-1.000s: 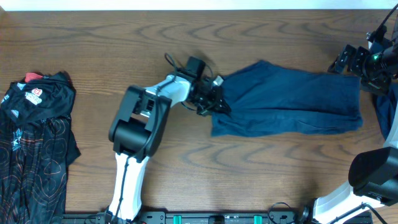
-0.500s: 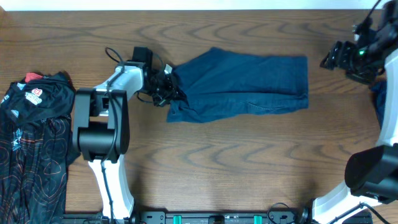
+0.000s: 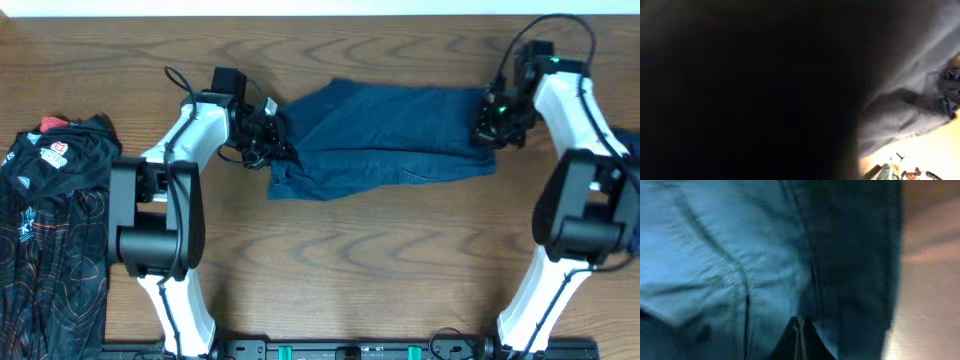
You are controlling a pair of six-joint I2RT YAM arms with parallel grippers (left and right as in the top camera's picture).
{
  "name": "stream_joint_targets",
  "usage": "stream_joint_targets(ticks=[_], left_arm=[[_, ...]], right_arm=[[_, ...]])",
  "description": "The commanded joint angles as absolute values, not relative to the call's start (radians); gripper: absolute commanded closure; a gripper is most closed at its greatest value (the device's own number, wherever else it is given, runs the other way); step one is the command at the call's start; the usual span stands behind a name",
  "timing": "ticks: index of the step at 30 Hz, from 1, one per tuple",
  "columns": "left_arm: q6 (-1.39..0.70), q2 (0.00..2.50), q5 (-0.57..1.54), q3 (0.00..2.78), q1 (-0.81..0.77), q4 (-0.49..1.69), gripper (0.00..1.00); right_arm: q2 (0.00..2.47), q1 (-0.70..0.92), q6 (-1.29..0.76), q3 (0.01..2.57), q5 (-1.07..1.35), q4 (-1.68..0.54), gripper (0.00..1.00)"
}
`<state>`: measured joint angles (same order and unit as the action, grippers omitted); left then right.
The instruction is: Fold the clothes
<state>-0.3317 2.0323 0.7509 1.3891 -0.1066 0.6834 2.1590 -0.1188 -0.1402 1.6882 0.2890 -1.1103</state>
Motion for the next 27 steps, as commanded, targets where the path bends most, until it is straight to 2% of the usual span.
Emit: stream_joint_targets(ticks=[1,7,13,21,27], left_arm=[[-0.307,1.921,0.743,1.390,-0.107,0.692,0.94],[-0.315,1.747,0.744,1.390,-0.128,0.698,0.94],[-0.377,1.621,0.739,1.390,-0.228,0.683,0.94],[-0.466,1.658,0.607,1.390,-0.434,0.554,0.94],[-0.573,1.660,0.601,1.390,-0.485,0.385,0.94]], right_arm=[[2.206,-0.102,-0.134,1.685,0.323,-1.098,0.99],[2.244,-0.085,-0.138,1.684,0.320,-1.088,0.99],[2.244,-0.080,-0.142,1.684,0.322,-1.089,0.99],[2.244,-0.049,-0.144,1.684,0.322,-1.096,0.99],[2.244,-0.017,-0.144,1.684,0.322,-1.103,0.99]])
